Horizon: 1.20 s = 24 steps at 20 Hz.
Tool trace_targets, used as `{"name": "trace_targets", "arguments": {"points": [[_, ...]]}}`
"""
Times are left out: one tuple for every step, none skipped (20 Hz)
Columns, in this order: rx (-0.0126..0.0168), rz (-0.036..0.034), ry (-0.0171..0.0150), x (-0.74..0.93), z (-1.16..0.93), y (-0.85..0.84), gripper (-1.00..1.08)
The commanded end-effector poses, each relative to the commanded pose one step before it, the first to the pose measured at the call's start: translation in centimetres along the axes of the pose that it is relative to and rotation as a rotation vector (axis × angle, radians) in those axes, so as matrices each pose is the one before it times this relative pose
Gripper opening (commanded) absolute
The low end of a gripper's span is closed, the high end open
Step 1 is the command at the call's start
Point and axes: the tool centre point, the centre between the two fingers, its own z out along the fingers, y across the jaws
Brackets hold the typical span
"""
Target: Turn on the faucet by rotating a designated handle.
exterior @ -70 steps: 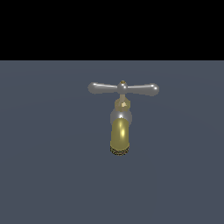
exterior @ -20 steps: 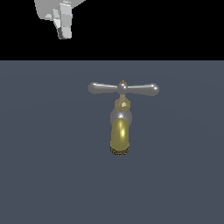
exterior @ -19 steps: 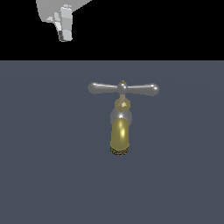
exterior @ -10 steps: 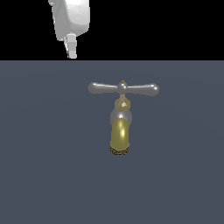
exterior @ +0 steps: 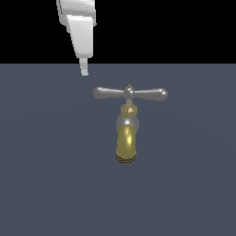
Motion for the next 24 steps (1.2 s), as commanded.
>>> {"name": "trace_targets", "arguments": {"points": [[-0.00022,0.05755,0.00029,0.654,1.017,-1.053,-1.0],[-0.00029,0.02313,0.00011,0.266,0.409,-0.426,-1.0],[-0.00031,0.02349,0.00014,0.271,0.415,-0.433,-1.0],[-0.00032,0.02366,0.00016,0.274,0.416,-0.436,-1.0],[-0.00032,0.023,0.00017,0.268,0.403,-0.424,-1.0],[-0.00031,0.0222,0.00017,0.26,0.388,-0.41,-1.0],[-0.0003,0.02136,0.00018,0.251,0.372,-0.394,-1.0],[-0.00029,0.02044,0.00019,0.24,0.356,-0.378,-1.0],[-0.00027,0.01954,0.00018,0.231,0.339,-0.362,-1.0],[-0.00025,0.01869,0.00015,0.221,0.322,-0.346,-1.0],[-0.00023,0.01778,0.00009,0.212,0.303,-0.33,-1.0],[-0.00021,0.01681,0.00005,0.201,0.284,-0.312,-1.0],[-0.00019,0.01591,0.00001,0.192,0.266,-0.296,-1.0],[-0.00018,0.01484,0.00001,0.179,0.248,-0.276,-1.0],[-0.00016,0.0136,0.0,0.164,0.226,-0.253,-1.0],[-0.00014,0.01231,0.0,0.148,0.204,-0.23,-1.0],[-0.00012,0.01098,-0.00002,0.133,0.181,-0.205,-1.0],[-0.0001,0.00962,-0.00004,0.117,0.157,-0.18,-1.0],[-0.00008,0.00823,-0.00008,0.1,0.133,-0.154,-1.0],[-0.00007,0.00683,-0.00012,0.085,0.107,-0.128,-1.0],[-0.00005,0.00539,-0.00017,0.067,0.081,-0.101,-1.0],[-0.00003,0.00396,-0.00023,0.051,0.055,-0.074,-1.0],[-0.00001,0.00247,-0.00029,0.032,0.028,-0.047,-1.0],[0.00001,0.00114,-0.00037,0.023,0.001,-0.021,-1.0]]}}
